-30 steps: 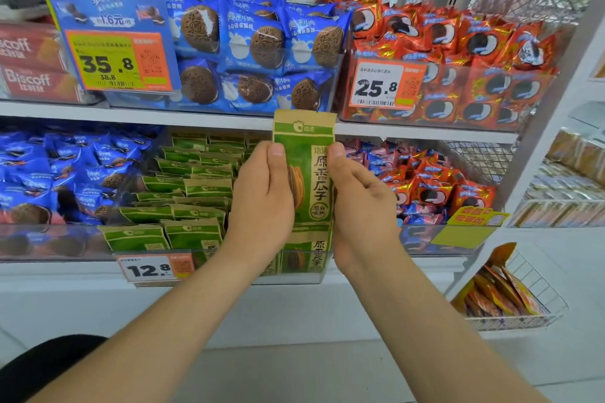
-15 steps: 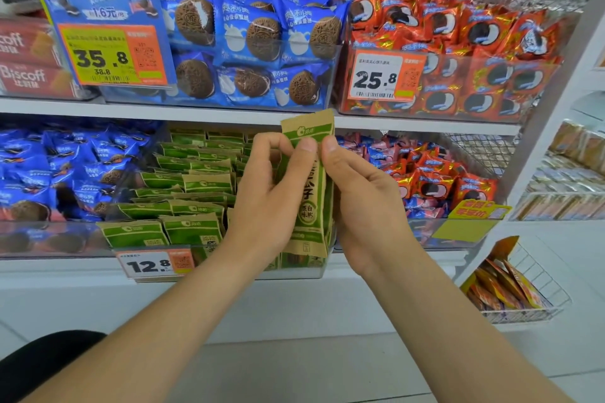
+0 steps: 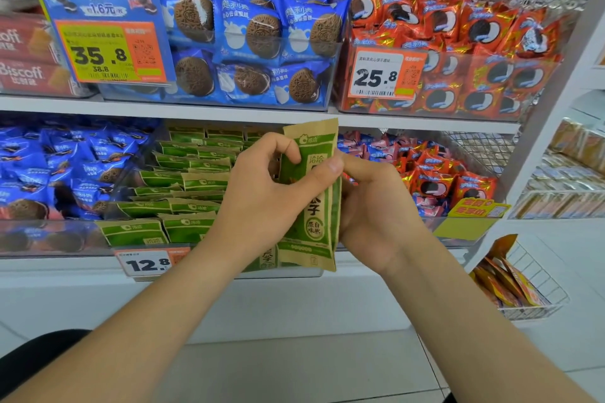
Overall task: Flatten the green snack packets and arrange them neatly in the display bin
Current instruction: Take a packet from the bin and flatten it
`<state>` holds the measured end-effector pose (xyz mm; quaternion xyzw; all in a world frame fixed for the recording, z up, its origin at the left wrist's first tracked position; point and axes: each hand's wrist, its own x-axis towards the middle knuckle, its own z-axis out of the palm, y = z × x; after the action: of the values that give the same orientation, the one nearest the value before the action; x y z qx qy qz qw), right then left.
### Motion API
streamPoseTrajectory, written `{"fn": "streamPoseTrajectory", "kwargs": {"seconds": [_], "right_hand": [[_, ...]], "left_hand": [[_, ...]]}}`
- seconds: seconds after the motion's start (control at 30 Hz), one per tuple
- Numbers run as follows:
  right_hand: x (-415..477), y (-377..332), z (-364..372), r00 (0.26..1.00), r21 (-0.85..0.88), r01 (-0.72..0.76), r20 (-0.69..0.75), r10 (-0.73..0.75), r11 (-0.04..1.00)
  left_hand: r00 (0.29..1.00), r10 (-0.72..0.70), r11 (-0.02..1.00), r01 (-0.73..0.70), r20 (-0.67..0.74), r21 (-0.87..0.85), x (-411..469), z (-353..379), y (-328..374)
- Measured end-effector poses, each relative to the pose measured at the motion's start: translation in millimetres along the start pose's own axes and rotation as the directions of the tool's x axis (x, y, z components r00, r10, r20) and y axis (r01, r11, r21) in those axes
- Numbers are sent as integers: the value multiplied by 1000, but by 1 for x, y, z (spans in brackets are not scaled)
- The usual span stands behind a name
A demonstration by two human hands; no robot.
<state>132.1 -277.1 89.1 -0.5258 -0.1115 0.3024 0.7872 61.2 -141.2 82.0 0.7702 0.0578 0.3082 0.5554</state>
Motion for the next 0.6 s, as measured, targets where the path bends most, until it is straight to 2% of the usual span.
{"fn": "streamPoseTrajectory", "kwargs": {"seconds": [0.1, 0.23, 0.33, 0.43, 0.6], "right_hand": [[1, 0, -1, 999, -39, 33, 1, -33, 999], [-2, -1, 3, 966, -134, 250, -35, -257, 959], [-1, 1, 6, 924, -230, 354, -62, -377, 907], [2, 4, 10, 894, -274, 396, -102, -436, 876], [3, 7, 10, 854, -327, 463, -83, -513, 824]], "left_hand": [[1000, -22, 1000, 22, 13, -3, 1, -2, -3], [1000, 21, 998, -20, 15, -55, 0, -1, -2], [997, 61, 992, -55, 50, -110, -2, 1, 0], [995, 25, 979, -5, 95, -206, -1, 1, 1], [991, -11, 957, 50, 136, -285, 2, 0, 0]]}}
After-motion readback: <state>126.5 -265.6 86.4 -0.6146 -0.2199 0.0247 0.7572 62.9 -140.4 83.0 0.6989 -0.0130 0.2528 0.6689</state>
